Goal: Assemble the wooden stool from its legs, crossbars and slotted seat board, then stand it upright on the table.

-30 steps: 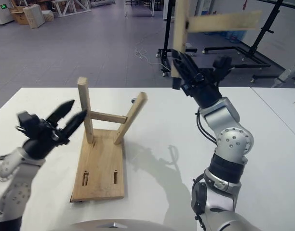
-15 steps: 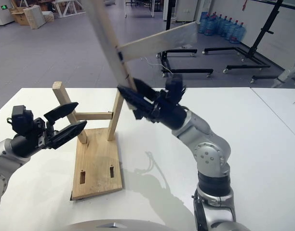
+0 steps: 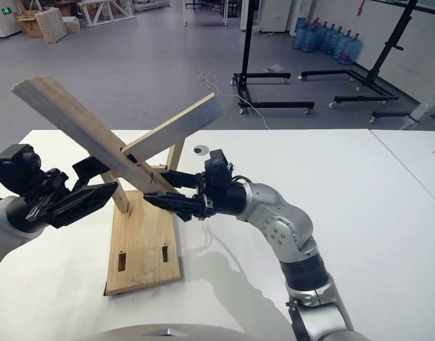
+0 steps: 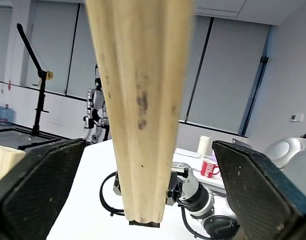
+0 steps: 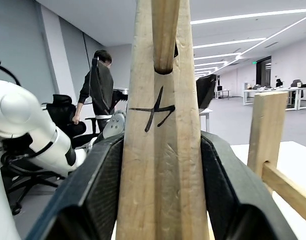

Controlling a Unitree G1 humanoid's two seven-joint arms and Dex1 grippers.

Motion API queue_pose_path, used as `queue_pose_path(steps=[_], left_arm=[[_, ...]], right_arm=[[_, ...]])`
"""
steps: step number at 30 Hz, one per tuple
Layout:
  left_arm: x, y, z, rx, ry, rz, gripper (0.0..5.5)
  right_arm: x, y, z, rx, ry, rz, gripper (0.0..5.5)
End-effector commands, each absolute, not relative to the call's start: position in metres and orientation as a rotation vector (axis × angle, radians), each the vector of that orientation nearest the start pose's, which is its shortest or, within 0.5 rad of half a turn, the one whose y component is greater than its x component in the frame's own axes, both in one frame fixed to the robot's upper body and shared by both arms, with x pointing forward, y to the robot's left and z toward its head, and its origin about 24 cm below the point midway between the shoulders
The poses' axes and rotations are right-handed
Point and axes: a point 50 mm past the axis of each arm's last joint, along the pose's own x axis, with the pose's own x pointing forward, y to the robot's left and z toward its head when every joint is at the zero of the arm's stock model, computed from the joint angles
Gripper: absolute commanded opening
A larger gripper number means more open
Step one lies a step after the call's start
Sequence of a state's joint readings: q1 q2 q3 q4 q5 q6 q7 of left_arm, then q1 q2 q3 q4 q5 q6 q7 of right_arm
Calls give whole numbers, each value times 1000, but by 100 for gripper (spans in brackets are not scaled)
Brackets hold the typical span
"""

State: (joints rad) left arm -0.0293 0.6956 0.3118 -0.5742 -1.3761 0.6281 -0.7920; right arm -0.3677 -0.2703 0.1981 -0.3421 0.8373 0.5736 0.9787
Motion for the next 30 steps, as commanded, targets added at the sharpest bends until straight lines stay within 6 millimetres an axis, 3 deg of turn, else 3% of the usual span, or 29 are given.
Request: queue_pose_path(steps=[1, 10, 18, 28, 30], left_arm=[[195, 180, 205, -378, -174, -1285, 462], [186, 182, 199, -390, -206, -1342, 346], [191, 177, 199, -353, -214, -1333, 220], [187, 175, 199, -358, -294, -1290, 214], [189, 182, 200, -341, -316, -1258, 214]], right_arm=[[232, -61, 170, 341, -157, 1677, 206], [232, -58, 160, 303, -162, 1645, 206], [235, -61, 147, 185, -149, 1621, 206], [246, -67, 143, 157, -111, 1553, 206], [246, -69, 142, 153, -83, 1557, 255]])
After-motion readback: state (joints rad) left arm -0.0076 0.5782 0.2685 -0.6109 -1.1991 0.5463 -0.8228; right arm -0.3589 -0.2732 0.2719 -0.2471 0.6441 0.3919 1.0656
